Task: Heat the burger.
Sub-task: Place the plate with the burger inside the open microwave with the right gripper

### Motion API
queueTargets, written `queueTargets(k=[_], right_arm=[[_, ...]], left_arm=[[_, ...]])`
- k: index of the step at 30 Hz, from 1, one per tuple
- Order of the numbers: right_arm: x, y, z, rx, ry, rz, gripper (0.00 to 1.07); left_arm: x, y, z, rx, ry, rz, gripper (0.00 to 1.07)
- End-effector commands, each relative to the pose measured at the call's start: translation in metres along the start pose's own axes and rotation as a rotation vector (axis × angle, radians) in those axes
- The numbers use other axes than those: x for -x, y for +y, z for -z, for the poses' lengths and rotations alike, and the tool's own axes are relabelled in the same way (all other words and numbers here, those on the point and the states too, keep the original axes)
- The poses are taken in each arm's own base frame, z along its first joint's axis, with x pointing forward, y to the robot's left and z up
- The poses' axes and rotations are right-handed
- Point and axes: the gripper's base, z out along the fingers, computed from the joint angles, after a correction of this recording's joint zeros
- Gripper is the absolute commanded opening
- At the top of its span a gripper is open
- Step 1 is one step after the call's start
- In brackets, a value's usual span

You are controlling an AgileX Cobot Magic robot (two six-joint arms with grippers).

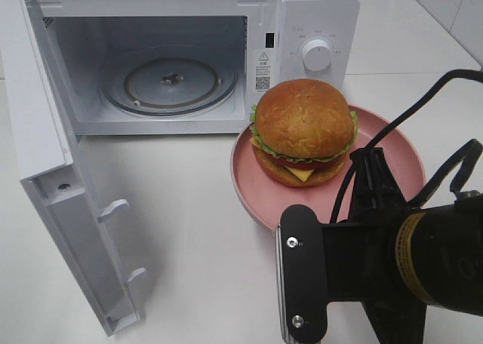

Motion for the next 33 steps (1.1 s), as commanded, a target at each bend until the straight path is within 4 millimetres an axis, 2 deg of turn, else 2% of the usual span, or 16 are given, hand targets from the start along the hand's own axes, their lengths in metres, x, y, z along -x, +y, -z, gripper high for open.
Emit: queueTargets(k=[1,13,20,33], right_arm=[[0.001,-0.004,0.002,-0.037,-0.012,0.045,0.00],[0.007,-0.004,0.002,-0.036,-0.081,0.180,0.00],[-0.002,-0.018,-0.007,-0.037,-0.116,0.213,0.00],[-0.011,-0.029,-0.016,-0.008,-0.185,0.304,0.00]], left_arm=[[-0.001,0.000,0.002,-0.003,-0.023,-0.001,1.00],[-0.001,0.000,0.002,-0.003,-0.023,-0.001,1.00],[-0.001,0.000,0.002,-0.003,-0.023,-0.001,1.00],[-0.001,0.000,0.002,-0.003,-0.023,-0.001,1.00]])
